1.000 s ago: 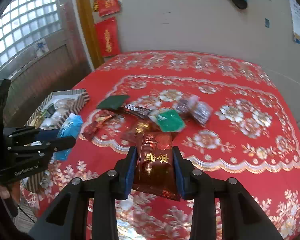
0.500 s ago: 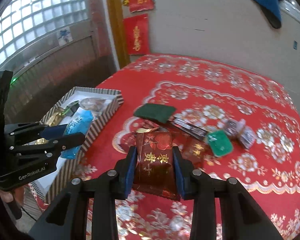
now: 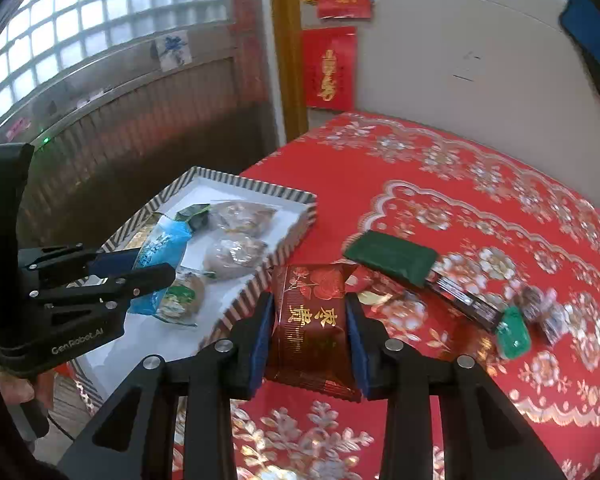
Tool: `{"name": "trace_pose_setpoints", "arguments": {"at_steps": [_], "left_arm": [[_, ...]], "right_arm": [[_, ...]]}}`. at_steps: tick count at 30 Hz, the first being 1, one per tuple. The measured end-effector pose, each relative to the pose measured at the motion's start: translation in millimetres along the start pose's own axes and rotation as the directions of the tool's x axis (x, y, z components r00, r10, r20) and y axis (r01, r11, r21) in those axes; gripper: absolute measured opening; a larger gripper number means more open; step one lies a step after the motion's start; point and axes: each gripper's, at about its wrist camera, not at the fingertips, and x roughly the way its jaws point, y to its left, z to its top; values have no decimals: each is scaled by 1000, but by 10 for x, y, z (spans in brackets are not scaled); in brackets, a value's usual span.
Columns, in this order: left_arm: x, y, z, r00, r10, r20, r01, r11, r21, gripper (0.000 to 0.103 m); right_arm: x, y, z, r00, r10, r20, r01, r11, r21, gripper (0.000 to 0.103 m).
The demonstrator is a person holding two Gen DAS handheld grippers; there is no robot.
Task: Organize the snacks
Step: 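Carry the blue candy and red-brown candy over the white box with both tools, then open both tools to drop the two candies into the box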
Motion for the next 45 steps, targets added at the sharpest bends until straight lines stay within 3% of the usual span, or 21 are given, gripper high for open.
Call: {"name": "trace_pose_setpoints", "arguments": {"at_steps": [19,32,34,37,45], "left_arm": [[139,598,-152,997,66,-35,-69,994,-84,27],[240,761,-198,995,90,-53,-95,988,-118,27],[252,766,-197,994,95,-57,-102,987,-121,34],[255,771,-191,993,100,-54,-106,986,-127,66],[136,642,-154,991,132,-21,-134,983,-126,76]], "right_arm": [[719,779,306,994,85,-64,-91,990,-107,35],[1148,938,313,987,102,-125,-114,989,-95,39],[1094,913,328,986,123,-112,-132,988,-79,40],[983,876,361,987,134,-86,-140,988,-67,53],[590,694,322,991,132,-18,-132,990,-46,66]]}}
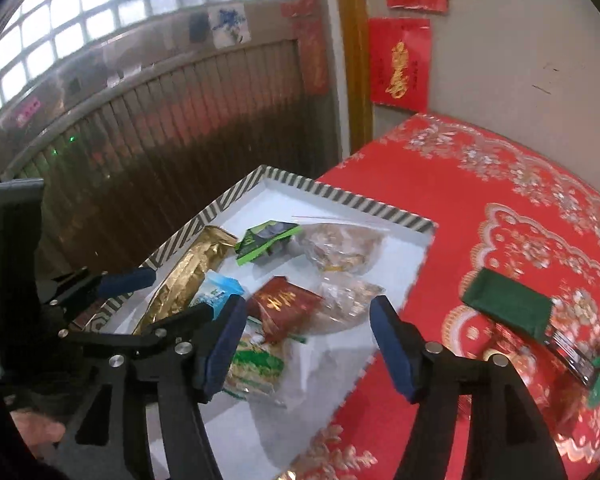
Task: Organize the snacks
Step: 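Open both tools to drop the two candies into the box, then move both tools back over the remaining snacks on the tablecloth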
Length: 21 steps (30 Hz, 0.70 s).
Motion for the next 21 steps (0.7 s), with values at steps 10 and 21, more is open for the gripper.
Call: {"name": "trace_pose_setpoints", "arguments": {"at_steps": [10,21], "left_arm": [[-211,-462,80,998,-45,44,43,997,60,76],[-185,-1235,107,991,-133,-4,133,980,148,76]], "right_arm": [[-653,-645,-340,993,-100,64,93,991,100,76],[-1164,-1545,-936,971,-237,23,224,943,247,77]]}}
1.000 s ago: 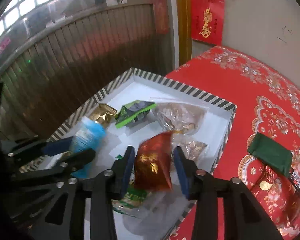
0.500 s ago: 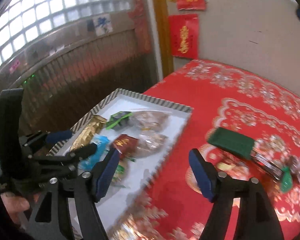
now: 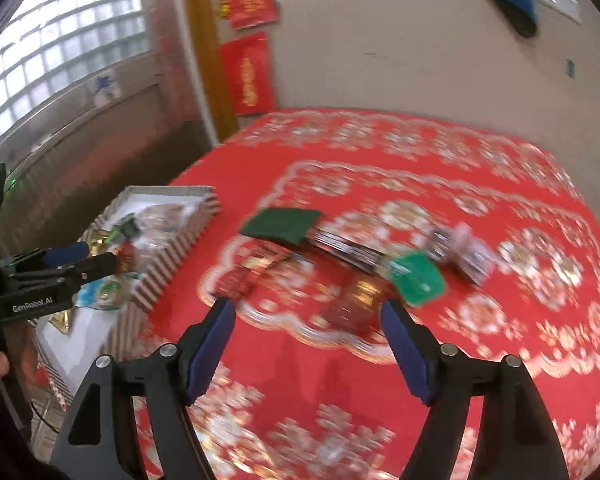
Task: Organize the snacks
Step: 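Move both tools back over the remaining snacks on the tablecloth, then grasp the red chocolate bar with the left tool while the right tool grasps a red-brown candy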
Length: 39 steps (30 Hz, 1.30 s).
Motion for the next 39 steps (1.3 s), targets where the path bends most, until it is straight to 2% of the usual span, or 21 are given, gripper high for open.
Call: {"name": "trace_pose_setpoints", "arguments": {"at_steps": [7,12,21,26,31,33,35,36,38,39], "left_arm": [[243,-489,112,998,-28,-64,33,997,74,76],[539,-783,209,987,-54,-150,72,990,118,76],[996,-895,322,966,-55,-252,83,991,103,76],[1098,-938,287,956,-83,-282,116,988,104,76],[1104,-959,311,954,-119,-275,150,984,94,75],[1108,-953,323,957,-116,-267,149,983,105,71],[1099,-954,311,963,-87,-254,123,984,129,55],[1096,-951,310,965,-78,-249,115,984,138,50],[1087,-914,309,970,-59,-234,96,984,148,26],[1091,-888,314,971,-63,-233,98,984,146,25]], "right_arm": [[-147,-432,-163,1000,-24,7,24,997,68,77],[-217,-628,-204,999,-26,20,24,994,106,78],[-144,-788,-207,1000,-18,-1,18,990,137,78],[-21,-744,-175,1000,-13,-23,15,992,123,78],[46,-735,-147,999,-1,-35,5,992,126,78],[83,-697,-125,999,5,-42,0,993,120,78],[138,-647,-99,999,4,-54,2,994,111,78],[176,-620,-81,998,1,-63,6,994,112,78],[226,-601,-54,998,8,-67,1,992,128,78],[261,-593,-36,997,17,-71,-7,990,140,78]]}}
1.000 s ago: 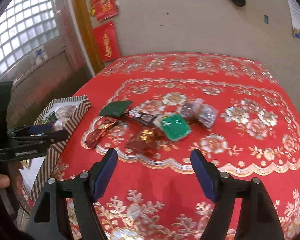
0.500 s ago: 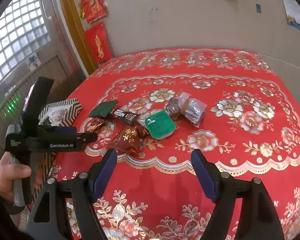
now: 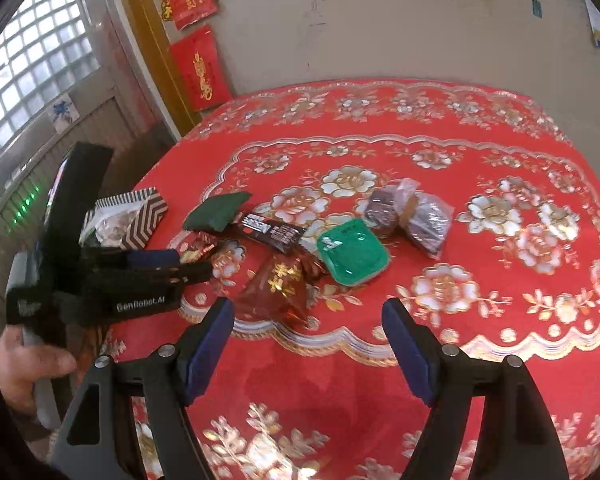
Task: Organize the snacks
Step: 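Grasp the red chocolate bar with the left tool while the right tool grasps a red-brown candy, then carry the red chocolate bar and red-brown candy over the white box with both tools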
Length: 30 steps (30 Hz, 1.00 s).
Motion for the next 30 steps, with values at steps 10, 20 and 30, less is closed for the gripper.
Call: {"name": "trace_pose_setpoints", "arguments": {"at_steps": [10,20,30], "left_arm": [[-18,49,-31,1000,-16,13,16,1000,6,24],[-148,47,-193,998,-54,29,54,999,5,23],[-406,-55,-448,995,-82,59,80,996,31,23]], "right_arm": [[539,137,203,996,-10,-84,13,999,34,62],[347,160,-22,997,-40,-63,38,999,-35,39],[-127,168,-227,1000,-6,-10,6,1000,-19,39]]}}
